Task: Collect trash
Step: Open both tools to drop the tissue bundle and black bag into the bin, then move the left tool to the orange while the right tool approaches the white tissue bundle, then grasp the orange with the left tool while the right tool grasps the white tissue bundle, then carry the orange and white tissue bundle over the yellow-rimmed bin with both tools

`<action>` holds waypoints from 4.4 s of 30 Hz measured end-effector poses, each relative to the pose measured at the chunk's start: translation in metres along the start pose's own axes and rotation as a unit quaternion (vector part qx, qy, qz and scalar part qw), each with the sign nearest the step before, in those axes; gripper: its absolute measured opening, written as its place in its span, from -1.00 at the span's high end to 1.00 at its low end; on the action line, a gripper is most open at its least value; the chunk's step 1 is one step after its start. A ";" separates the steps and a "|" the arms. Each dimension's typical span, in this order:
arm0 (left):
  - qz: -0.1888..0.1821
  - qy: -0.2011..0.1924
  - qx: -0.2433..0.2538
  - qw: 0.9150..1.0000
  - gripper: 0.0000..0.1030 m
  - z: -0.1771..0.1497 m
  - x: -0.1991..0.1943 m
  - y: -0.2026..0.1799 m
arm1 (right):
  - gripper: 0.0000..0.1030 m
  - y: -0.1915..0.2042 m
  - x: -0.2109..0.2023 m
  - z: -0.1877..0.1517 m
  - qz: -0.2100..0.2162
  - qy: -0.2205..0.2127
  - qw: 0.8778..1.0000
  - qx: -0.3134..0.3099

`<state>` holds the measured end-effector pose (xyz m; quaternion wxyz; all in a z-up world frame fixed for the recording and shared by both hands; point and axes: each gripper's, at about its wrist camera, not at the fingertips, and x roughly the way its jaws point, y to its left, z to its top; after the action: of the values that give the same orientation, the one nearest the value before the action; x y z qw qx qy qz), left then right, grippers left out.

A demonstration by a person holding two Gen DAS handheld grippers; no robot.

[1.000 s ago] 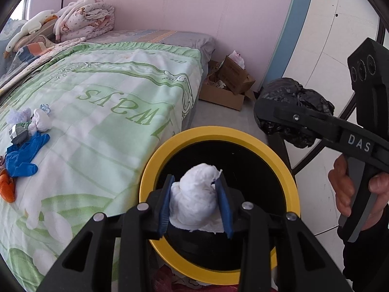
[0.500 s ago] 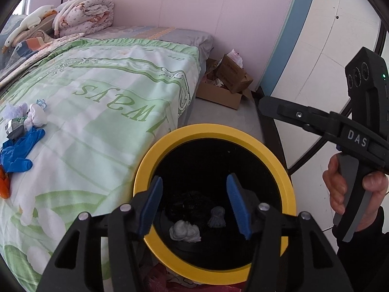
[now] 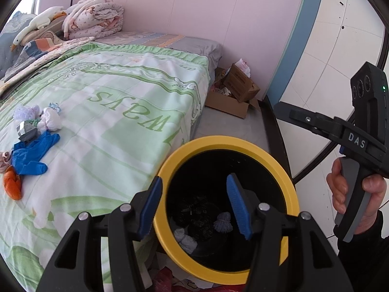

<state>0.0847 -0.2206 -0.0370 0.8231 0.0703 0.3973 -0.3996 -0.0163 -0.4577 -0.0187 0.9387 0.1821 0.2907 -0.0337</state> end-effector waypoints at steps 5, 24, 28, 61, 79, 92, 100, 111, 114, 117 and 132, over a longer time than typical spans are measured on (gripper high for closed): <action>0.013 -0.011 -0.012 1.000 -0.01 0.003 -0.011 0.018 | -0.28 0.012 0.005 0.007 0.004 -0.001 1.000 -0.010; 0.077 -0.054 -0.074 0.993 -0.04 0.003 -0.063 0.107 | -0.28 0.088 0.057 0.037 0.037 0.019 0.998 -0.055; 0.096 -0.061 -0.088 0.990 -0.04 0.002 -0.073 0.129 | -0.28 0.107 0.076 0.046 0.055 0.026 0.996 -0.062; 0.143 -0.036 -0.219 0.965 -0.04 -0.033 -0.063 0.285 | -0.28 0.247 0.280 0.059 0.085 0.135 0.975 -0.156; 0.110 -0.021 -0.215 0.970 -0.04 -0.031 -0.028 0.298 | -0.28 0.266 0.370 0.048 0.051 0.173 0.969 -0.169; 0.083 -0.034 -0.210 0.974 0.29 -0.033 -0.018 0.299 | 0.23 0.272 0.396 0.041 0.063 0.188 0.966 -0.165; 0.076 -0.040 -0.220 0.972 0.33 -0.036 -0.024 0.300 | 0.35 0.272 0.388 0.046 0.079 0.179 0.970 -0.148; 0.086 -0.068 -0.219 0.970 0.34 -0.034 -0.056 0.298 | 0.35 0.272 0.346 0.059 0.090 0.147 0.974 -0.145; 0.092 -0.072 -0.217 0.969 0.34 -0.034 -0.063 0.296 | 0.35 0.273 0.333 0.060 0.093 0.141 0.974 -0.147; 0.097 -0.073 -0.218 0.968 0.34 -0.034 -0.069 0.294 | 0.35 0.274 0.320 0.060 0.098 0.137 0.974 -0.148; 0.111 -0.084 -0.205 0.969 0.34 -0.031 -0.092 0.268 | 0.35 0.270 0.257 0.057 0.112 0.115 0.975 -0.151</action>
<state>0.2237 0.0287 -0.0467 0.8897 -0.0900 0.3895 -0.2204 0.2725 -0.2164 -0.0311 0.9134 0.0721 0.3765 0.1373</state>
